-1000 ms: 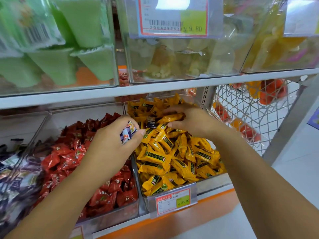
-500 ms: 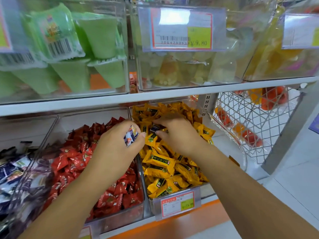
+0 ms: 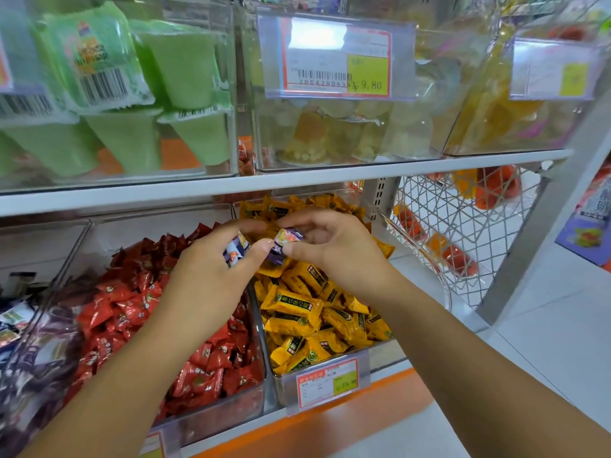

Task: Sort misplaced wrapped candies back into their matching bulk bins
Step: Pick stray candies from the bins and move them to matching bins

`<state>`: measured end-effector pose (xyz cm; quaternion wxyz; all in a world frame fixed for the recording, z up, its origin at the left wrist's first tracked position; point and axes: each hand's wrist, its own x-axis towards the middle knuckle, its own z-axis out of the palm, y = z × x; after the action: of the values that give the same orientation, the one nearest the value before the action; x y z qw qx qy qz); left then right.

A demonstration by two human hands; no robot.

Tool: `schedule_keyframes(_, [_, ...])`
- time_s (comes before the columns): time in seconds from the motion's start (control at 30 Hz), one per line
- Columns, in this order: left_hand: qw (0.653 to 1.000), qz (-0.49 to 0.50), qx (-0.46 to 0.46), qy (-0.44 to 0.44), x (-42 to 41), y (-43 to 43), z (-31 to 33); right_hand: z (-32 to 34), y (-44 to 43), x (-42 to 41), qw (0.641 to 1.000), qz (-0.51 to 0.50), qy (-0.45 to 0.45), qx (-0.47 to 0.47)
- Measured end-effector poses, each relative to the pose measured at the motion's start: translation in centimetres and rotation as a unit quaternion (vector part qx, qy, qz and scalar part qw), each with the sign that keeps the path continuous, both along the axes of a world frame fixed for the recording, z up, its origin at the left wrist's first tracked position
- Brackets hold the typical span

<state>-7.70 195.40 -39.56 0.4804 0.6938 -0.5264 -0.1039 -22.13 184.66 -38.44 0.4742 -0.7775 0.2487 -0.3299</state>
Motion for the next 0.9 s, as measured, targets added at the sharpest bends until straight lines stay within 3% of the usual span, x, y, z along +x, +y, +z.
schedule_keyframes(0.2, [1.0,-0.018,-0.008,-0.022,-0.8,-0.1,0.1,0.3,1.1,-0.8,0.996,0.036,-0.058,0.061])
schedule_keyframes(0.5, [0.997,-0.046,0.003,-0.063,-0.9,0.5,0.2,0.8,0.7,-2.0,0.99,0.032,-0.077,0.113])
schedule_keyframes(0.57, [0.998,-0.033,-0.001,-0.058,-0.8,0.4,0.2,1.9,-0.5,-3.3,0.998,-0.015,-0.005,0.054])
schedule_keyframes(0.6, [0.998,-0.023,-0.002,-0.052,-0.7,0.4,0.2,2.4,-1.2,-4.3,0.996,-0.036,0.075,-0.01])
schedule_keyframes(0.67, [0.999,-0.003,0.002,-0.046,-0.6,0.3,0.1,2.4,-2.3,-5.9,0.962,-0.027,0.253,-0.095])
schedule_keyframes(0.73, [0.999,0.006,0.012,-0.044,-0.4,0.1,0.0,0.9,-2.6,-6.2,0.916,0.032,0.387,-0.096])
schedule_keyframes(0.8, [0.999,0.008,0.018,-0.046,-0.4,0.0,-0.1,-1.4,-2.4,-5.3,0.888,0.062,0.442,-0.109])
schedule_keyframes(0.9, [0.998,0.009,0.006,-0.055,-0.7,-0.3,-0.3,-4.2,-3.1,-3.6,0.873,0.023,0.457,-0.17])
